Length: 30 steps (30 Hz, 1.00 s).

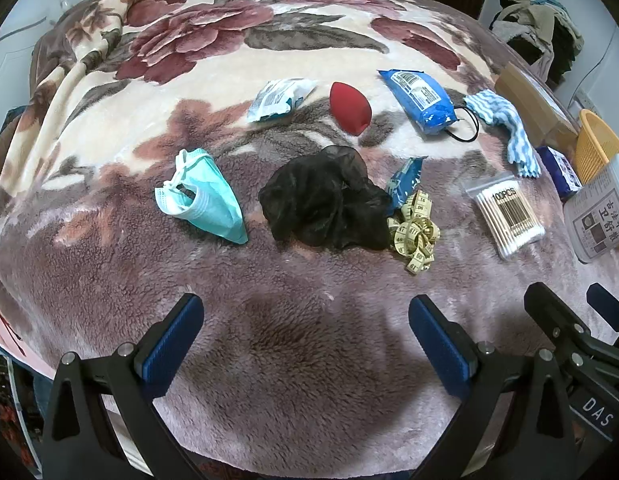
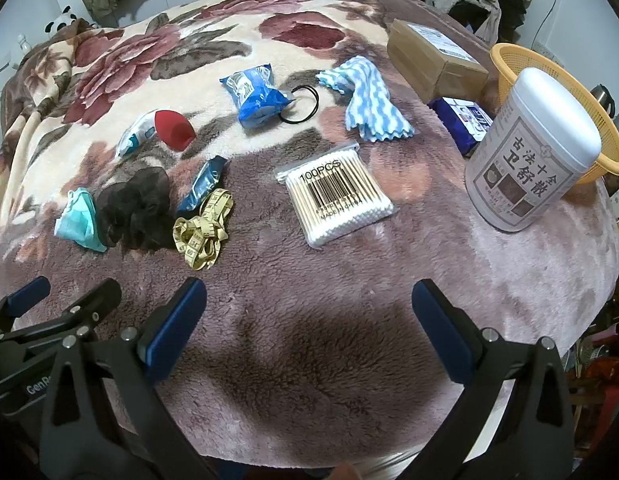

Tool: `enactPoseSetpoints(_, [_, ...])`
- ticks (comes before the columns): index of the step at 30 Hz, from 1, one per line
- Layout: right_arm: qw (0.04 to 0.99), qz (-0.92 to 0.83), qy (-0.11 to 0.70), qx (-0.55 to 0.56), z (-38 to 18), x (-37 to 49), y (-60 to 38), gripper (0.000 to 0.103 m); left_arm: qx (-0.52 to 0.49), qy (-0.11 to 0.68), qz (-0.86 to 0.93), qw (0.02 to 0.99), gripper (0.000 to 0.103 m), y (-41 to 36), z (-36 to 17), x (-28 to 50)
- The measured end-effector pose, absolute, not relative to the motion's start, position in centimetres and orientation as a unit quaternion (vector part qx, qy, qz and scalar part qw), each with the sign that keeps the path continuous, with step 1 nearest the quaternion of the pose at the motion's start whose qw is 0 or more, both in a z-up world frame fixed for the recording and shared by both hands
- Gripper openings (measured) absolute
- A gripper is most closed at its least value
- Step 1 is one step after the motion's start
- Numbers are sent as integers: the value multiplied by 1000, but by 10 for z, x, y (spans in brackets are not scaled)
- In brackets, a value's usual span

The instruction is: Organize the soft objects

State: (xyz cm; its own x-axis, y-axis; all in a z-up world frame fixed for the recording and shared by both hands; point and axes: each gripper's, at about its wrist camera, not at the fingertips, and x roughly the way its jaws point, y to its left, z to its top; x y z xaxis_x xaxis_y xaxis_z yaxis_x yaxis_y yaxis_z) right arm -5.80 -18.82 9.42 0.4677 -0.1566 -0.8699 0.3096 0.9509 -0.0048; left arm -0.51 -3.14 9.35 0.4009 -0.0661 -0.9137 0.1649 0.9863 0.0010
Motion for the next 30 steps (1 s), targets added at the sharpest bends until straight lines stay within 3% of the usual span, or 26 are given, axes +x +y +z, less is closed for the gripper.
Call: enactPoseSetpoints(30, [853,-133,499,79,92,-59,-186,103,48,545,-68,834,103,-31,91,-8])
